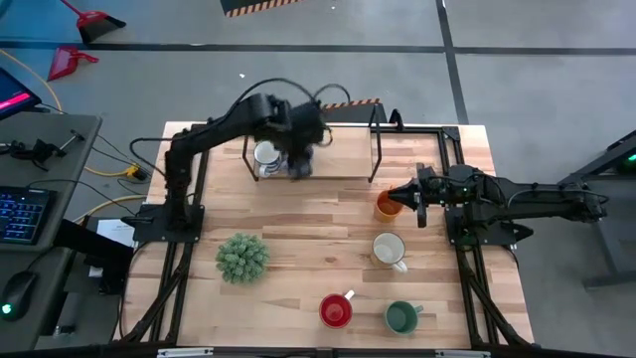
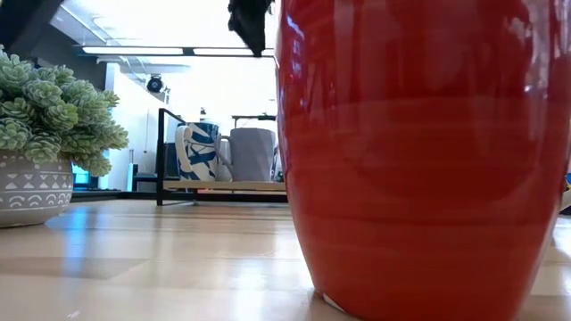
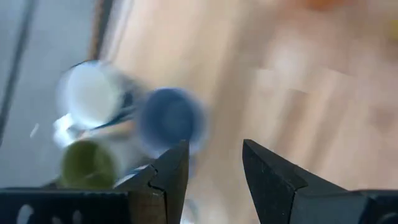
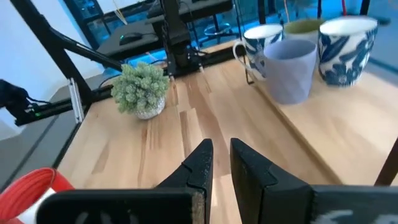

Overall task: Place coffee mugs
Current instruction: Put the light purple mug on the shelf aligned with the other white mug

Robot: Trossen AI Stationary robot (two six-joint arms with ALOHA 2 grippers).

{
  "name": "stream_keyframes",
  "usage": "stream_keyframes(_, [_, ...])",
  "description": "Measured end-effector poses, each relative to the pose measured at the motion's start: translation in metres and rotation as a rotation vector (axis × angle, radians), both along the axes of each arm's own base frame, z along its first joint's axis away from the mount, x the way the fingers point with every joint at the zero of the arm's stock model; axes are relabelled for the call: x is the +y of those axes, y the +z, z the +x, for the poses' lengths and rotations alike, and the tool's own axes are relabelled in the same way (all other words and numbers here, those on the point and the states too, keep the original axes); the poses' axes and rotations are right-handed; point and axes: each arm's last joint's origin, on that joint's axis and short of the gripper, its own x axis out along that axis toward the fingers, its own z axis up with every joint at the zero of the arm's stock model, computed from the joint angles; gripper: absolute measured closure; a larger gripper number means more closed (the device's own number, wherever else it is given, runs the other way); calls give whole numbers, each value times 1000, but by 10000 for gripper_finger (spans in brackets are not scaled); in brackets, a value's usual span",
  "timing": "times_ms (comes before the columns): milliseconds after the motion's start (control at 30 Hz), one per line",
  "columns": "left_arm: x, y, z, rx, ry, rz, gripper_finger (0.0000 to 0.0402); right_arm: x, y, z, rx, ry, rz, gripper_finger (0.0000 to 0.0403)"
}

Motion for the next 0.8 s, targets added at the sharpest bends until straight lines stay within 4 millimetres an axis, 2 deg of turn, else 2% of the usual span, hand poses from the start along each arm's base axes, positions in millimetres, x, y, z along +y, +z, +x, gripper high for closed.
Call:
stream_keyframes(200, [-68, 7, -9, -52, -263, -120, 261, -1, 3, 6, -31, 0, -134, 366])
stream_keyframes(333, [-101, -6, -17, -72, -352, -138, 261, -4, 10, 19, -127, -15, -229, 366])
stream_keyframes(433, [-112, -22, -31, -109, -326, -160, 261, -12, 18, 30, -227, -76, -259, 366])
stream_keyframes(600, [-121, -63, -67, -222, -251, -209, 261, -34, 37, 51, -254, -190, -254, 366])
stream_keyframes(700, [-125, -86, -87, -326, -226, -244, 261, -46, 58, 66, -261, -215, -281, 366])
stream_keyframes(800, [-129, -99, -101, -436, -221, -272, 261, -63, 91, 80, -305, -250, -327, 366])
